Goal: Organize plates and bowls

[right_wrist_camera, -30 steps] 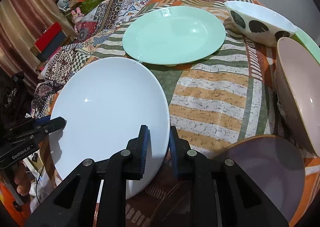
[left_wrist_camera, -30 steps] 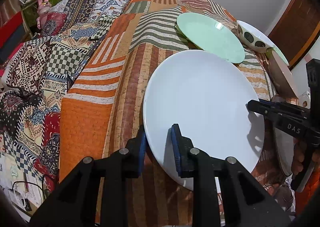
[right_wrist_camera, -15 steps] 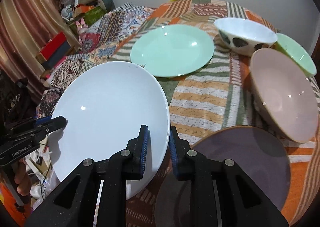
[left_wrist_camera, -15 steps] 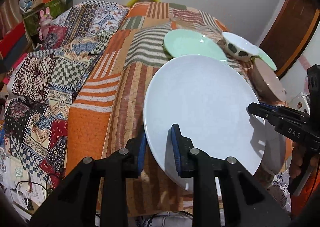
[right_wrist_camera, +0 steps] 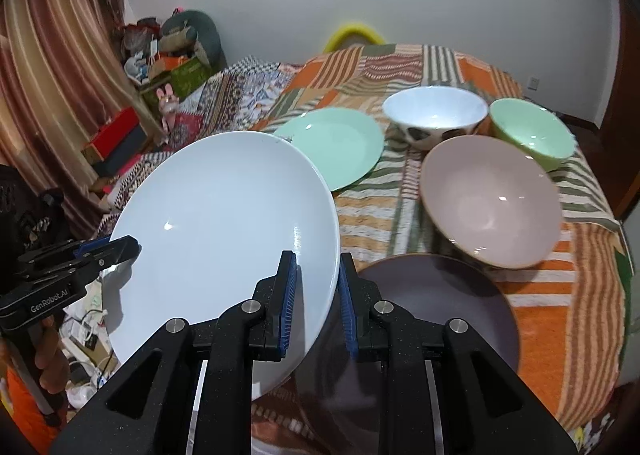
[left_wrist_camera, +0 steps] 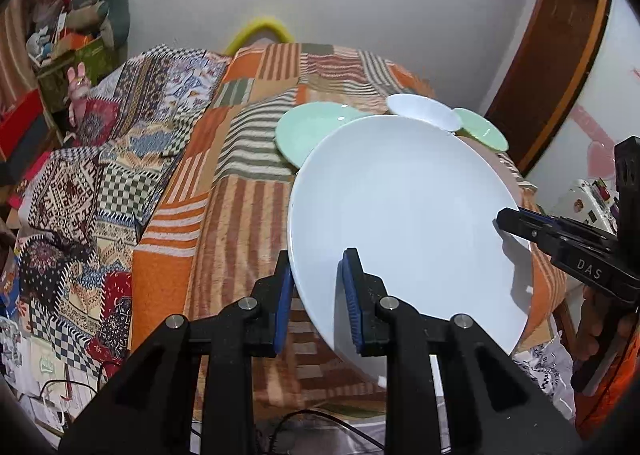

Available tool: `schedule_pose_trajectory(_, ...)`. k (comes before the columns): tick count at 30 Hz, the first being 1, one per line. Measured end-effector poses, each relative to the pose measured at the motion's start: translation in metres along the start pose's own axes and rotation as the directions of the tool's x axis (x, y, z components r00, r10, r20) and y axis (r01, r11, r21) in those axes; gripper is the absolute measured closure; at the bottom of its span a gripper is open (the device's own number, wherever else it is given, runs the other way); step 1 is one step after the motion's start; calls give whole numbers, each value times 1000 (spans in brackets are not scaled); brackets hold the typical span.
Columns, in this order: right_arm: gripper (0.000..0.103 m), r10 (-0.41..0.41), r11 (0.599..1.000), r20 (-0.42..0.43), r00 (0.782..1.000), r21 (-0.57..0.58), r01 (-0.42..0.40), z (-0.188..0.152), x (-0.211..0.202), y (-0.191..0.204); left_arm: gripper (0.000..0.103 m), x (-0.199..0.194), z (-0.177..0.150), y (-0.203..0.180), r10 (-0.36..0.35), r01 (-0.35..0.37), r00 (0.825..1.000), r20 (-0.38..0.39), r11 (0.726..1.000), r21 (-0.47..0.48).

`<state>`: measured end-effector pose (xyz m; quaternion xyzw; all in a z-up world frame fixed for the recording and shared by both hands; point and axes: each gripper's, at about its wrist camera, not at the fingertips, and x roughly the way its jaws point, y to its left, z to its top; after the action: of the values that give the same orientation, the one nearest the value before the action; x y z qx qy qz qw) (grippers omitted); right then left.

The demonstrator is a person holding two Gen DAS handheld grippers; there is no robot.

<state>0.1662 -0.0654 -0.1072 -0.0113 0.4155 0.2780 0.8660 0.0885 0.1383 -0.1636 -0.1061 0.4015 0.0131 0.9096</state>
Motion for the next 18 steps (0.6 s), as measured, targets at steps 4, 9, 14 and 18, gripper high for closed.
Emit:
schedule_pose_trajectory(4,84,-6,1000,30,1000,14,5,-5,-15,-9,79,-9,2,-18,-11,11,1000,4,1000,24)
schedule_pose_trajectory(9,84,-10,999,56,998,39,7,-15,-33,-23,79,-12,1,-39,-17,17,1000,-6,998,54)
schedule_pose_trajectory(14,84,-18,998,57,998,66,14,-27,-43,-38,79,-9,-4,-62,-26,28,999,-30,996,79)
schedule_pose_trajectory(18,84,-28,996,58,998,91,23,-38,-52,-51,78,-3,-9,-78,-35,41,998,-57,995,96)
